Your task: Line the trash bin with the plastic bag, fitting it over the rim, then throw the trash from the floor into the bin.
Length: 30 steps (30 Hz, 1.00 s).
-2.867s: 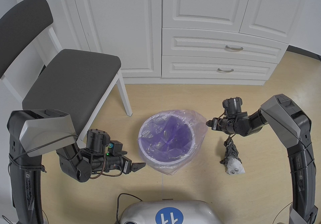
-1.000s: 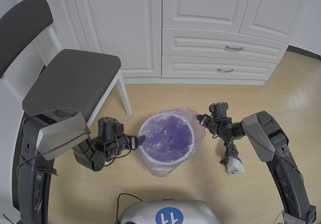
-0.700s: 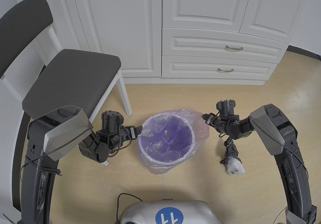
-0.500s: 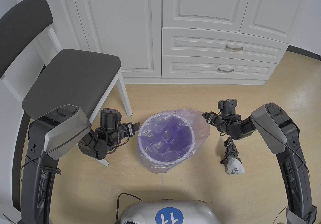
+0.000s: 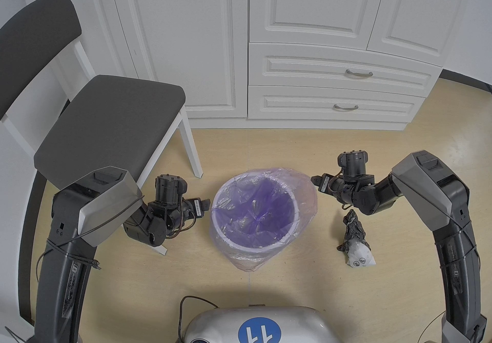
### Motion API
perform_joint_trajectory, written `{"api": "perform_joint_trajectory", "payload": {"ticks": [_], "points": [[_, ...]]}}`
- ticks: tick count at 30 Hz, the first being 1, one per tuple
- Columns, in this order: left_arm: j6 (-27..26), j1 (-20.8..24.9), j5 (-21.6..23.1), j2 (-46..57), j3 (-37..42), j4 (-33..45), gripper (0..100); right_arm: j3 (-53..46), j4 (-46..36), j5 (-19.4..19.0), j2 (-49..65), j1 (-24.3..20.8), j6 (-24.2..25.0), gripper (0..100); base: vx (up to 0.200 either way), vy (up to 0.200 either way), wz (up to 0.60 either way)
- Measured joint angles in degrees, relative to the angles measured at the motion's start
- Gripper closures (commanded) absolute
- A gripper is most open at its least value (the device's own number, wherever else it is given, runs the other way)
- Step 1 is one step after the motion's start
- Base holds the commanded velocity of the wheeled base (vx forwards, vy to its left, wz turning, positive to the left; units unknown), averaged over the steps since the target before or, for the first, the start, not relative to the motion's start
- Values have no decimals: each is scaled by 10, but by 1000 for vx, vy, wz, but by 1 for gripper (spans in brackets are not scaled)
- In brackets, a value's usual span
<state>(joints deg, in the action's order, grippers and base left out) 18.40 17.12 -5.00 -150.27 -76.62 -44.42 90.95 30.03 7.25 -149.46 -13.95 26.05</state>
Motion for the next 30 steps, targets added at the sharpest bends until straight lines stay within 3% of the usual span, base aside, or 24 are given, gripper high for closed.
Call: {"api": "perform_joint_trajectory", "payload": {"ticks": [5,11,18,30], "points": [[-15,9,10,3,28,6,0,-36,2,-3,34,3,-36,0,0,0,0],[-41,17,51,22,85,7,0,-125,2,-7,73,10,-156,0,0,0,0],[-54,37,86,46,134,10,0,-206,2,-31,107,16,-231,0,0,0,0],[-57,75,99,43,129,14,0,-271,5,-59,131,-2,-263,0,0,0,0]]}}
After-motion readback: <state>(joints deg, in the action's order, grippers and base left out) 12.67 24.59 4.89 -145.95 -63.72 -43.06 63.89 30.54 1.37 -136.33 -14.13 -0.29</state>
